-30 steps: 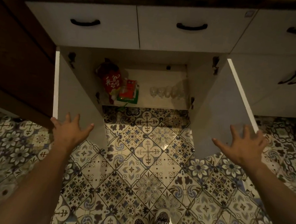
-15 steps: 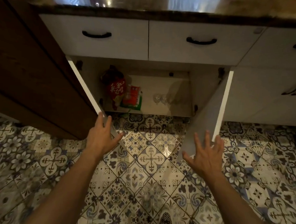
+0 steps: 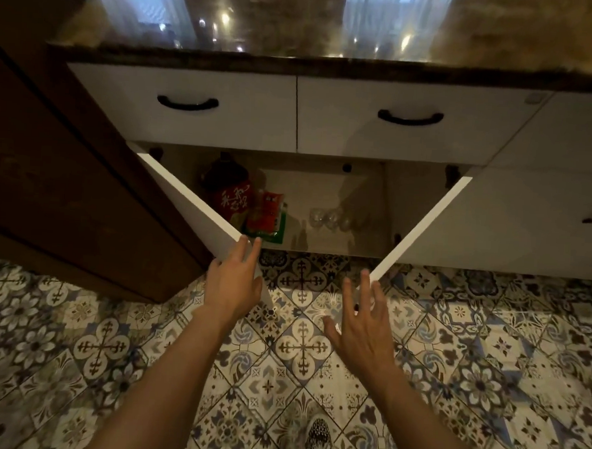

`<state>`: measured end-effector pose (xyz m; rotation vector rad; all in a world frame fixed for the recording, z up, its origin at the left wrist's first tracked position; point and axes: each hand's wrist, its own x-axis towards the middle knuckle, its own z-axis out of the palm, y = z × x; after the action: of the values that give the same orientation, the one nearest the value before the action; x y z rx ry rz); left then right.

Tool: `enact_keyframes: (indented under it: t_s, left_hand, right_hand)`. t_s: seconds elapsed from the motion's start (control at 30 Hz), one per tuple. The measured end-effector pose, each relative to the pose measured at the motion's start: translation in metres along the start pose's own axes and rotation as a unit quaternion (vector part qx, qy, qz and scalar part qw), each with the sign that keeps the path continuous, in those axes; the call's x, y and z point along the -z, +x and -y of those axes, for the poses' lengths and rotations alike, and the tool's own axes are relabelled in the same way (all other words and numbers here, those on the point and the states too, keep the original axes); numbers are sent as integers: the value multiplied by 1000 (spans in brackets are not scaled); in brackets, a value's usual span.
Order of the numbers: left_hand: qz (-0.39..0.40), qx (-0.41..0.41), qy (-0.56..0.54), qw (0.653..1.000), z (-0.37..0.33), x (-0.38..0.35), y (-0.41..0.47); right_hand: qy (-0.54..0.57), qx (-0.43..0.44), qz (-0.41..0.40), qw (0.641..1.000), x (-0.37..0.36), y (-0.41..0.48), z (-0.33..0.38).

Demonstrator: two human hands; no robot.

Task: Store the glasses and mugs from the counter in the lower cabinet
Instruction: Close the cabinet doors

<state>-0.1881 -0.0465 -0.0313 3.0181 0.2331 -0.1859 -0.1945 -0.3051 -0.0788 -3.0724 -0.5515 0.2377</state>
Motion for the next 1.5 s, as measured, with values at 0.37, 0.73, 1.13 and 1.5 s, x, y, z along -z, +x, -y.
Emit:
enact_keyframes:
  t_s: [0.37,0.73,1.13,1.5]
  left_hand:
    - [-3,-1,30,1000,-35,6,76]
    - [-75,107,-520,844,-33,-2,136]
    - [-86,389,-732,553,-41,-13,232]
    - [-43,349,-732,584,-38,-6,262]
  right_hand:
    - [118,37,-32,992,24,105,40]
    - [365,-92,-134,917,45,198,84]
    - [766,-450,-157,431,66,291,87]
    - [821,-469,-155,285,80,331,87]
